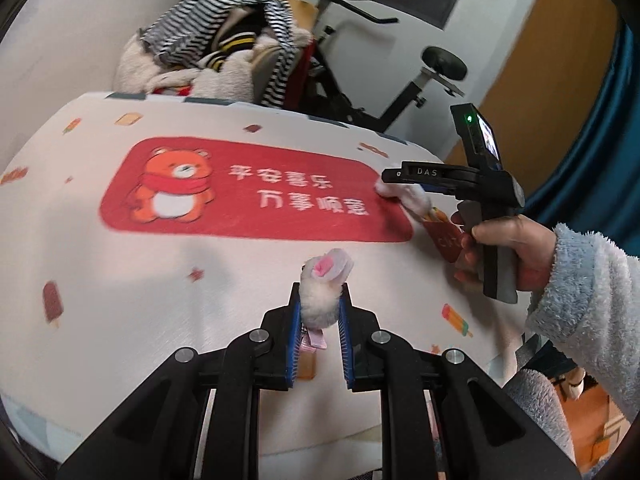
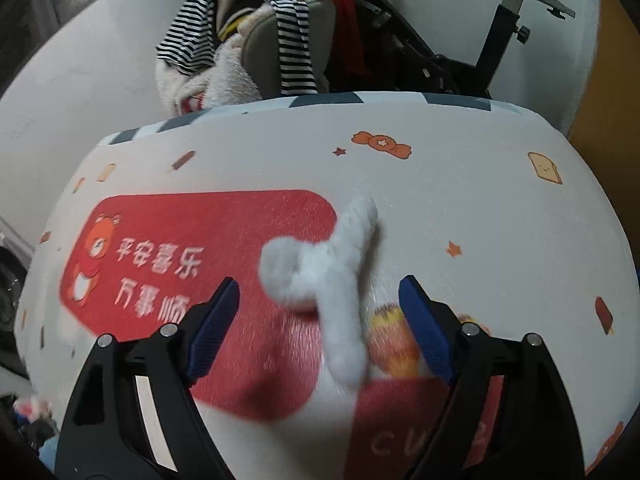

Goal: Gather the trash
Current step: 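Grasp the small pink-eared toy with the left tool while the right tool grasps the white fluffy toy, then carry both toys over the brown bin and open both tools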

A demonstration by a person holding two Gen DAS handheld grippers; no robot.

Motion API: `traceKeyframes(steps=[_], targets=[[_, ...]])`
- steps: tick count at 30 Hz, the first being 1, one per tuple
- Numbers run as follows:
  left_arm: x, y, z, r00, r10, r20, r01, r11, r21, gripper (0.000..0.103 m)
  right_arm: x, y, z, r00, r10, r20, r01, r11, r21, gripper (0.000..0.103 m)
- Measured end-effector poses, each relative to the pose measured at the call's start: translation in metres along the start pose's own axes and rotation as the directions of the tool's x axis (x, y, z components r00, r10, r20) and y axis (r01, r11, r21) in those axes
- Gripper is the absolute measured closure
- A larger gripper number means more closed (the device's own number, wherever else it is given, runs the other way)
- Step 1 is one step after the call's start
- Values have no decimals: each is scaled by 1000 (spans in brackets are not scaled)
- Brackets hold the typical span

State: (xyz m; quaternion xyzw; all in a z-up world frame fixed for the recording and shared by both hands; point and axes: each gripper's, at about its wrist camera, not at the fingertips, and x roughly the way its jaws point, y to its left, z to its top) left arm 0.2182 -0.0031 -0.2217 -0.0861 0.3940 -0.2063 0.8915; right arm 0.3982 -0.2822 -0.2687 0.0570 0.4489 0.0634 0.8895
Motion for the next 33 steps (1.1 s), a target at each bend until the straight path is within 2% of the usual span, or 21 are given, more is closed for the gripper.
traceKeyframes(steps=[3,5,6,7,9,12,16,19,23,26,33], targets=[[-6,10,-10,1000,-3,-2,3,999,-33,86,10,8,3,999,-48,-10,47,998,-30,25],[-10,14,-16,1000,-5,-3,5,999,-48,86,15,9,2,997,-73,-14,72,997,-34,32],[-13,17,-20,1000,-13,-4,13,998,-58,86,15,10,1,998,-65,-17,64,997,-39,50],[-13,19,-23,1000,-17,-8,17,998,-63,86,15,12,-3,998,-58,-25,56,997,-56,59],[-16,24,-32,1000,-21,-20,20,996,-82,86,10,15,-6,999,-51,-17,50,996,-67,59],[-24,28,-45,999,-43,-26,40,992,-116,86,-8,23,-16,1000,0,12,1,998,-65,59],[-43,21,-55,999,-34,-11,33,996,-80,86,-47,50,-33,994,81,69,-70,987,-147,59],[-61,14,-63,1000,-29,4,29,998,-46,86,-82,73,-55,981,139,133,-104,965,-240,59],[-80,6,-77,1000,-23,5,23,1000,-17,86,-121,88,-81,960,218,175,-167,949,-269,59],[-90,6,-87,1000,-24,0,24,999,-21,86,-151,98,-111,944,246,220,-173,936,-305,59],[-103,-10,-110,999,-27,-28,28,999,29,86,-189,103,-170,929,288,231,-223,937,-269,59]])
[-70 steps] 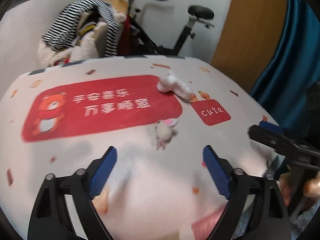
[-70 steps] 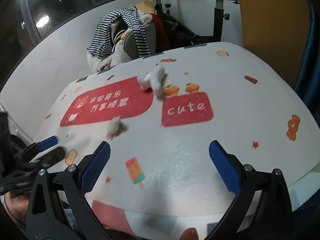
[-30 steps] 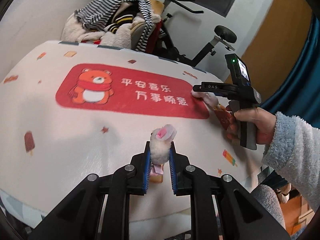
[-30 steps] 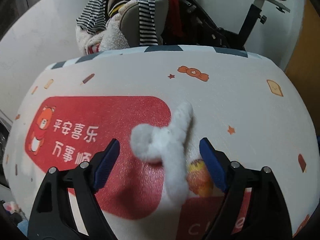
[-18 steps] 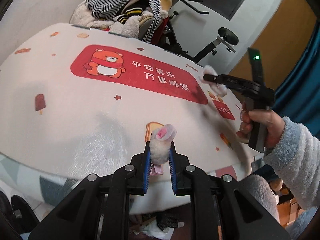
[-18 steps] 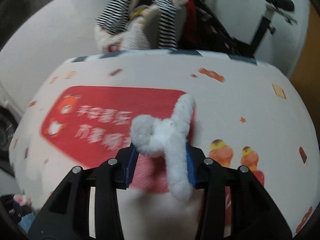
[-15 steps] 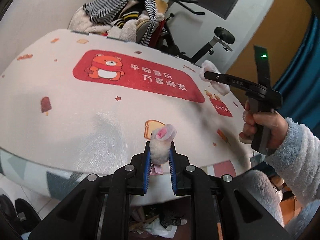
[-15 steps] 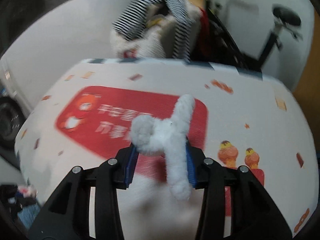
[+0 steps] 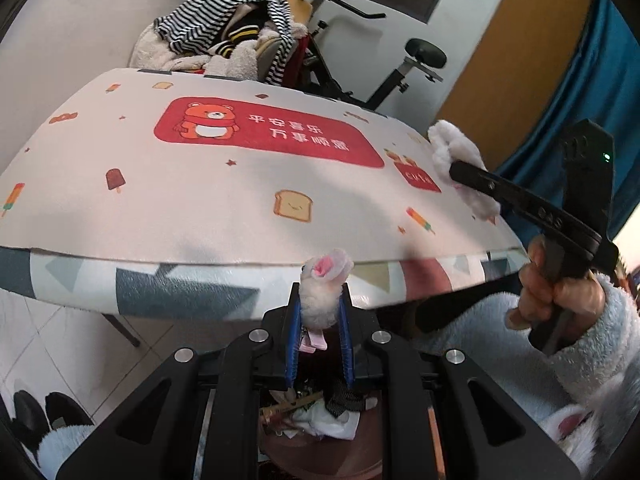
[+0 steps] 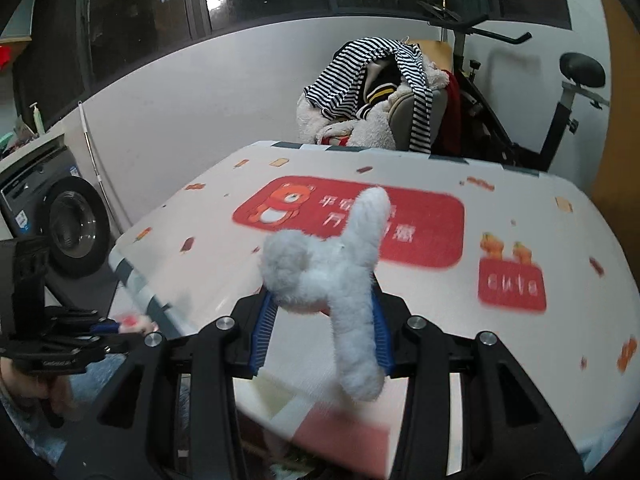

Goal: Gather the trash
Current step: 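Carry both toys over the brown bin and open both tools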

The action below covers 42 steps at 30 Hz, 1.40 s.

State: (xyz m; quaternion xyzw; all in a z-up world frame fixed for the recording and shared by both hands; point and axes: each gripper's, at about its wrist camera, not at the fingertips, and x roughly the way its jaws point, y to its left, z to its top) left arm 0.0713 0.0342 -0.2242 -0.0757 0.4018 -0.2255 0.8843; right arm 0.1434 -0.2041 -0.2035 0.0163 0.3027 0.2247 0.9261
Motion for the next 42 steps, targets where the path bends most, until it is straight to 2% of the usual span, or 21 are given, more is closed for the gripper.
traceKeyframes(steps=[5,11,16,18,24,27,29,34,37,42], targets=[[6,-16,-16,999,-29,-31,30,998,46,86,-21,14,-35,1000,6,-31,-5,1000,7,59],[22,-33,-34,995,-21,-97,31,993,111,86,-35,16,-72,997,33,-63,-29,998,54,59],[38,-35,-43,990,7,-142,12,991,133,84,-37,14,-90,993,99,-64,-88,983,159,59],[47,-35,-49,984,50,-172,-26,990,138,84,-33,17,-95,991,106,-76,-92,982,164,59],[49,-39,-53,982,65,-180,-34,985,171,83,-31,30,-102,988,128,-86,-115,984,139,59],[48,-39,-52,982,76,-171,-46,985,168,67,-30,32,-104,987,133,-95,-119,983,137,59],[45,-37,-50,985,89,-146,-66,985,157,46,-29,31,-105,986,135,-100,-121,983,140,59],[31,-29,-45,987,140,-73,-133,986,99,24,-22,32,-109,978,152,-140,-133,982,134,59],[23,-16,-42,984,173,-37,-173,985,24,21,-12,38,-116,965,174,-197,-153,981,118,59],[13,6,-40,976,217,-13,-218,972,-86,19,7,53,-130,929,201,-312,-186,980,77,59]])
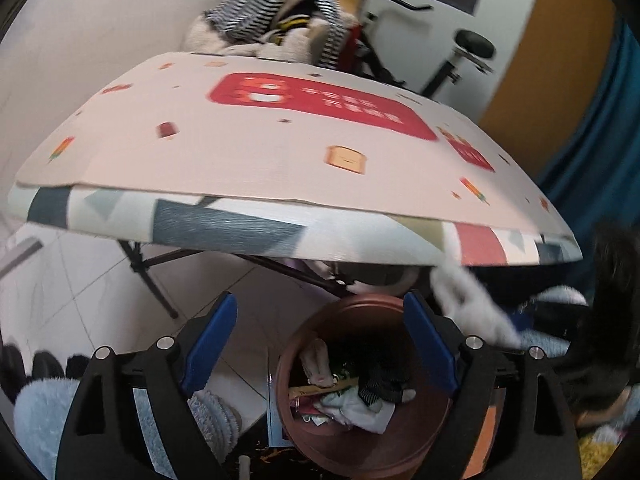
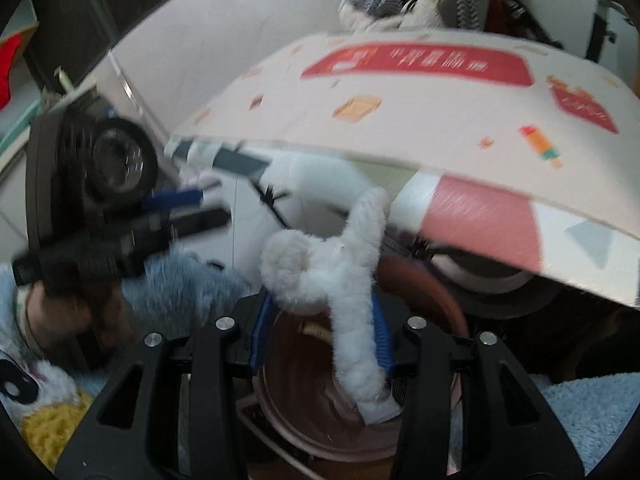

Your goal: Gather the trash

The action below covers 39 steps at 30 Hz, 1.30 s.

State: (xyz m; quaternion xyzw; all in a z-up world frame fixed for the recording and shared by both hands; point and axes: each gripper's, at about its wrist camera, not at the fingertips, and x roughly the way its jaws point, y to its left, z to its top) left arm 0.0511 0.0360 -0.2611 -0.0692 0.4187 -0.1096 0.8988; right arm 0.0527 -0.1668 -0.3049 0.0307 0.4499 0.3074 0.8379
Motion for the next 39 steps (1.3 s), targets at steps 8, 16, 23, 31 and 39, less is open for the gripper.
traceKeyframes(steps=[8,16,23,31,39], targets=[[-2,8,-1,1000,19,3,-19,999,-33,17,41,-2,-11,981,-68,-183,70,998,4,59],[-1,8,-1,1000,24,1,-24,999,-31,16,44,-21,-14,974,-101,-202,121,989,90,57],[-1,5,-2,1000,20,4,-20,1000,-9,16,38,-26,-11,975,-135,-178,155,983,102,19],[-1,2,-2,1000,25,6,-25,1000,-3,15,30,-29,-6,974,-175,-147,192,974,116,6],[-26,-4,15,988,94,124,-98,995,23,10,11,-30,7,963,-256,-81,264,956,126,6]])
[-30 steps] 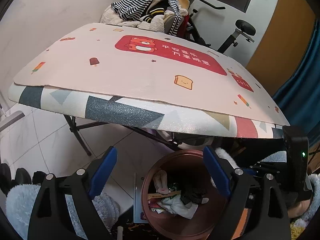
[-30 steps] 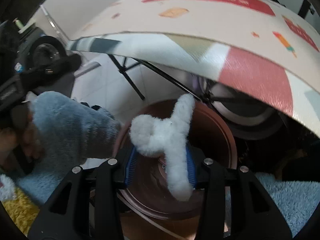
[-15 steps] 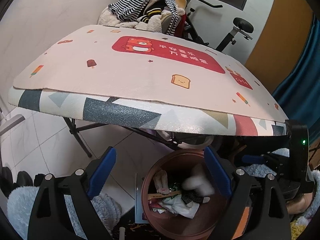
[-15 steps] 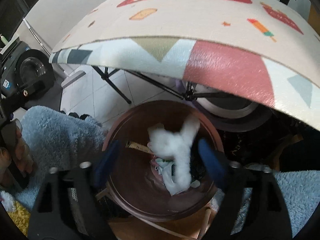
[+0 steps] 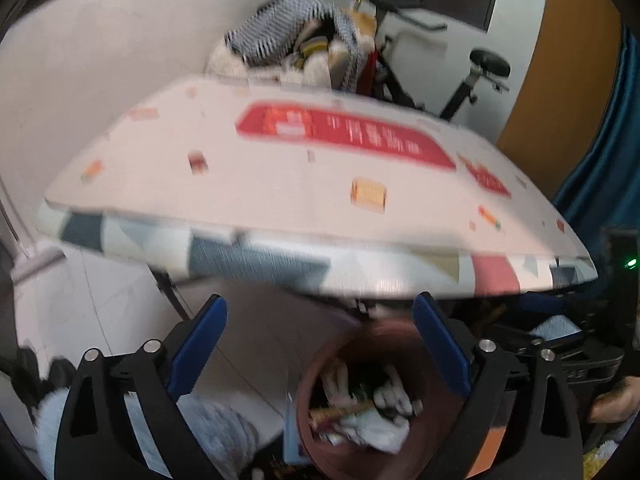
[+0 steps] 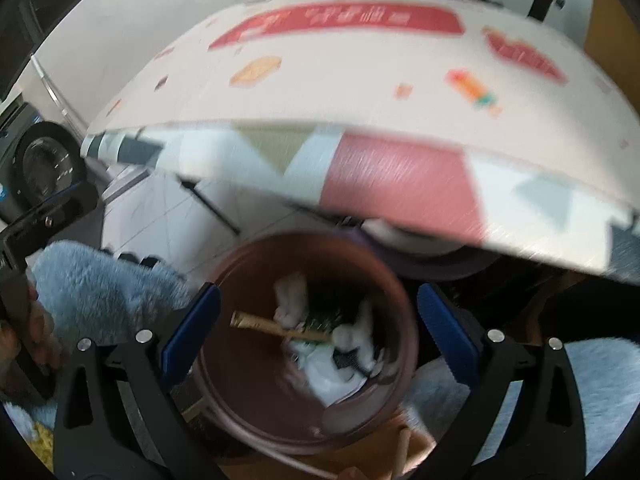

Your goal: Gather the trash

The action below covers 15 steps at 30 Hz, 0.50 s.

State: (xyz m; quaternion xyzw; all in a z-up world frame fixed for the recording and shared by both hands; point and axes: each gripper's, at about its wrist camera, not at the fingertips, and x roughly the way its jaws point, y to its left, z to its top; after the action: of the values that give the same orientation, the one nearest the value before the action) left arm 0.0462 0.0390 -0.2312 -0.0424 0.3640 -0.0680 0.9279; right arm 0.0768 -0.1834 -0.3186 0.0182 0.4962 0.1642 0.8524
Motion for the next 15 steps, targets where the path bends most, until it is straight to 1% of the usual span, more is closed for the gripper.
traceKeyframes(steps=[2,4,6,7,9,10,12,15], targets=[[-15,-5,15,998,15,67,-17,999,35,9,-22,3,13,997,-36,70,38,999,-27,6],[-32,-11,33,990,32,134,-41,997,63,7,-44,7,27,988,-69,139,76,996,-52,6],[-52,-17,55,978,41,204,-58,995,79,6,-76,7,47,970,-103,222,118,991,-55,6],[-61,-20,65,972,39,233,-60,995,82,6,-86,7,54,963,-109,247,125,991,-51,6],[-81,-25,86,957,44,286,-72,994,87,6,-115,6,70,942,-120,314,138,990,-36,6],[-89,-30,95,952,49,304,-79,993,89,6,-132,6,79,927,-128,354,147,989,-28,6],[-107,-37,113,940,58,337,-93,992,89,6,-156,7,92,903,-142,406,164,986,-19,6],[-133,-40,130,921,19,389,-53,996,76,6,-197,9,107,859,-158,488,181,983,0,6]])
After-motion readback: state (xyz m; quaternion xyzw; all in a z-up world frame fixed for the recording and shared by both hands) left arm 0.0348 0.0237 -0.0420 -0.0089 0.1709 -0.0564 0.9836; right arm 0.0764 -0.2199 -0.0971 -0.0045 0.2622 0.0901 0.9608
